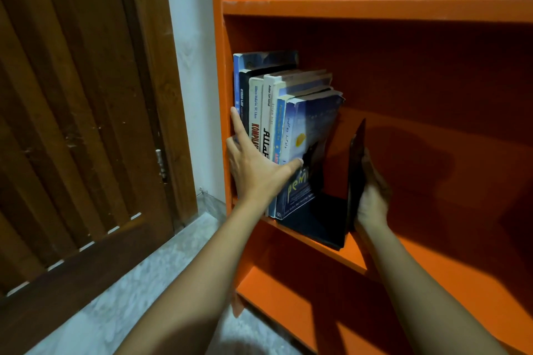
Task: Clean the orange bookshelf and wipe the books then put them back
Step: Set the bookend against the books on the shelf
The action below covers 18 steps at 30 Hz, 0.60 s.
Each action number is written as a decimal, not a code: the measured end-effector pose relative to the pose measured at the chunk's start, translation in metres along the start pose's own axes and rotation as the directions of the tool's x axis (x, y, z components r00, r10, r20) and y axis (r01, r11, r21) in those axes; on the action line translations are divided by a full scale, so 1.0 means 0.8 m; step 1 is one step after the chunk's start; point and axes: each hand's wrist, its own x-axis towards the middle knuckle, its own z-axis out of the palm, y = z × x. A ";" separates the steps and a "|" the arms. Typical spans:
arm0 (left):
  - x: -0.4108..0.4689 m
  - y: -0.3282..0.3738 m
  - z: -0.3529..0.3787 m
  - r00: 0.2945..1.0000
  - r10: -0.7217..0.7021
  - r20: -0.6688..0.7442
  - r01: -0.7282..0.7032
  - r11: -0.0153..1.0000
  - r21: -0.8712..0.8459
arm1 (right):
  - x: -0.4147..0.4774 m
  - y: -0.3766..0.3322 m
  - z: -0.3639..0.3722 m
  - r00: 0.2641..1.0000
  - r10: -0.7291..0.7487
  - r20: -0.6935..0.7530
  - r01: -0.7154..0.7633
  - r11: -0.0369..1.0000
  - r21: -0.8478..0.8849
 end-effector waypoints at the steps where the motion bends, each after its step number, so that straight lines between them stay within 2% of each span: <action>1: 0.001 0.002 -0.003 1.000 -0.004 0.008 0.004 1.000 0.001 | -0.002 -0.004 0.000 1.000 -0.007 -0.016 0.007 1.000 -0.021; 8: 0.012 0.023 -0.024 0.998 -0.025 0.056 0.021 0.998 0.064 | -0.020 0.021 0.021 0.990 -0.138 0.035 0.138 0.990 0.004; 14: -0.002 0.017 -0.042 0.996 0.003 0.093 -0.009 0.998 0.066 | -0.011 0.056 0.065 0.979 -0.193 -0.064 0.199 0.974 0.105; 18: -0.010 0.002 -0.044 0.994 0.051 0.093 -0.057 0.997 0.056 | -0.007 0.064 0.075 0.986 -0.167 0.012 0.165 0.982 0.092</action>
